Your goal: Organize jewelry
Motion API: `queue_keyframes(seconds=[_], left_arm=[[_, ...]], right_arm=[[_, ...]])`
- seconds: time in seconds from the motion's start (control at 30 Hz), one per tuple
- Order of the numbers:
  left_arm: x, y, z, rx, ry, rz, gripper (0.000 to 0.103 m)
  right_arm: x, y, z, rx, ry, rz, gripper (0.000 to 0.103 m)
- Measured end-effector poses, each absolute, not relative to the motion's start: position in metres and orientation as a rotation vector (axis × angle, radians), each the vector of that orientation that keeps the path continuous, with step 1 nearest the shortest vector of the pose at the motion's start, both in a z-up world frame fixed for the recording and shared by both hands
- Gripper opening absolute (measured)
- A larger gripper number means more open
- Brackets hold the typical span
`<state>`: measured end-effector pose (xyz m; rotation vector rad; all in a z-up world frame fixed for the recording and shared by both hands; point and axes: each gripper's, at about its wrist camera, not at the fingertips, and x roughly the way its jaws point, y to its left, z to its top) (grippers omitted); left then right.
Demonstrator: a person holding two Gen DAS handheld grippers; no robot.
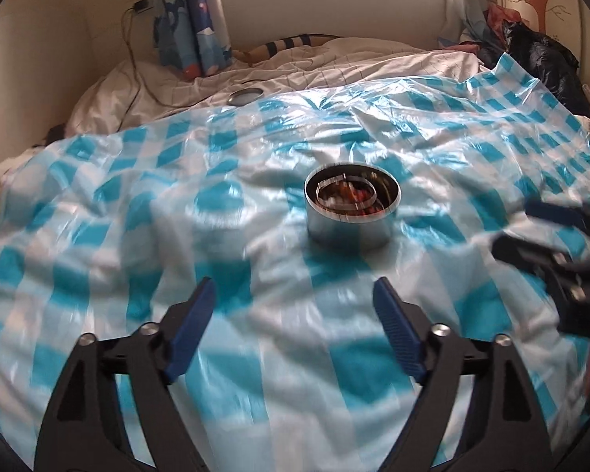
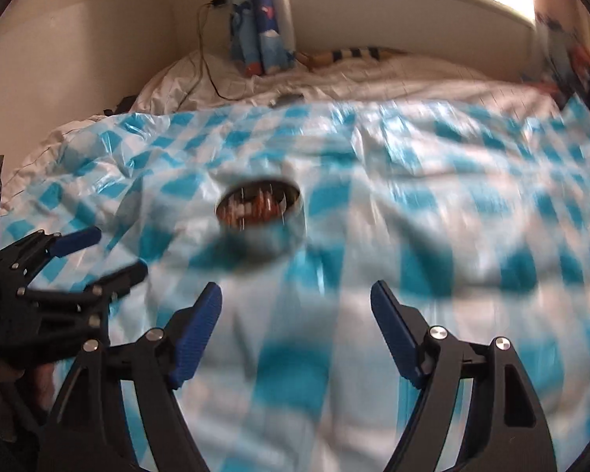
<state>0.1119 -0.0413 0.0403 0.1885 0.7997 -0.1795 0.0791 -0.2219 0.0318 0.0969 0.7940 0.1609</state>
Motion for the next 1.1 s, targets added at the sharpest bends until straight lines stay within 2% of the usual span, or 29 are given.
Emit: queue_keyframes(seconds=[0.13,0.37,1.1], left_arm=[[0.084,-0.042,0.039,0.144,0.779,-0.17,0.095],[0.065,-0.042,0.031,0.167,0.791,-0.184,0.096],[0.064,-0.046,0.032,0.196,0.766,-0.183,0.096]], right_arm=[[0.06,-0.224,0.032,0.128,0.805,0.141,0.077],[0.039,-0.215,0.036,0.094,0.781,0.136,0.084],[0.044,-0.2,0.033,0.048,0.783,0.163,0.084]])
